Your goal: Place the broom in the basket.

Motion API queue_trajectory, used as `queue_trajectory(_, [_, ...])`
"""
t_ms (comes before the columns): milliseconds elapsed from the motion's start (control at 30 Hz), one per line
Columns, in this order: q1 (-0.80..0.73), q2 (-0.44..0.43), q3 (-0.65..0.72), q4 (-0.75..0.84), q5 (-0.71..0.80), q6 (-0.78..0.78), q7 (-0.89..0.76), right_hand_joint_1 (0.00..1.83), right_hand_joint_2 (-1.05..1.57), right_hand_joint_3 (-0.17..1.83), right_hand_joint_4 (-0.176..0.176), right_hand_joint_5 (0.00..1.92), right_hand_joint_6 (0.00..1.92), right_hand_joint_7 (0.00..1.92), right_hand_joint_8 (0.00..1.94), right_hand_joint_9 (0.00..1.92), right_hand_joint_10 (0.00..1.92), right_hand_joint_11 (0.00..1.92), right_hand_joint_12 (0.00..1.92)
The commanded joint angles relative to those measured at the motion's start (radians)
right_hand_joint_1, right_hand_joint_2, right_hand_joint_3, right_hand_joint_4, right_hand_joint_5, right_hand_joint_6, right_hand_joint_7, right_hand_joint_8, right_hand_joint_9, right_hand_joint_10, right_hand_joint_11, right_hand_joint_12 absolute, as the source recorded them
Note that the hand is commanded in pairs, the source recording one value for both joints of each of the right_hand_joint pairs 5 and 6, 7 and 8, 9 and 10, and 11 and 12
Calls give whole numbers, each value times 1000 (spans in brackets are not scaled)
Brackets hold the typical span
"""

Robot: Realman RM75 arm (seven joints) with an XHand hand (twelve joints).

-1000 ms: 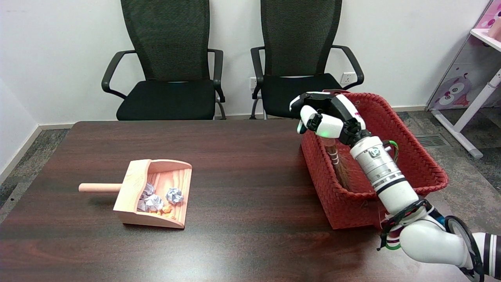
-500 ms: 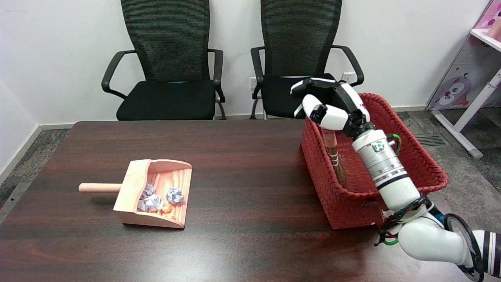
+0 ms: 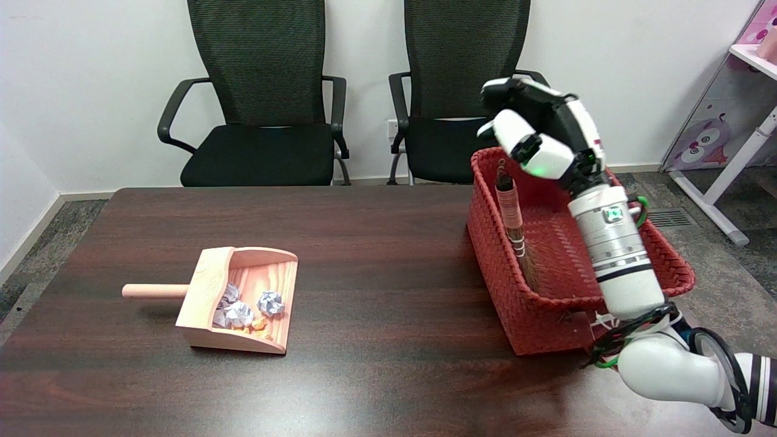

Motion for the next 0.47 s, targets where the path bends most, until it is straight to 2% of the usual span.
queue_trajectory(33, [-5,7,65,-30,1,164,6,787,628,1109,-176,662,662,662,662,585,585,922,922])
queue_trajectory(267, [-5,9,94,-51,5,163,6,801,698,1062,-176,722,722,722,722,577,577,913,913])
queue_trajectory(467, [-5,9,94,-72,73,128,2,801,717,1052,-176,741,741,741,741,575,575,921,921])
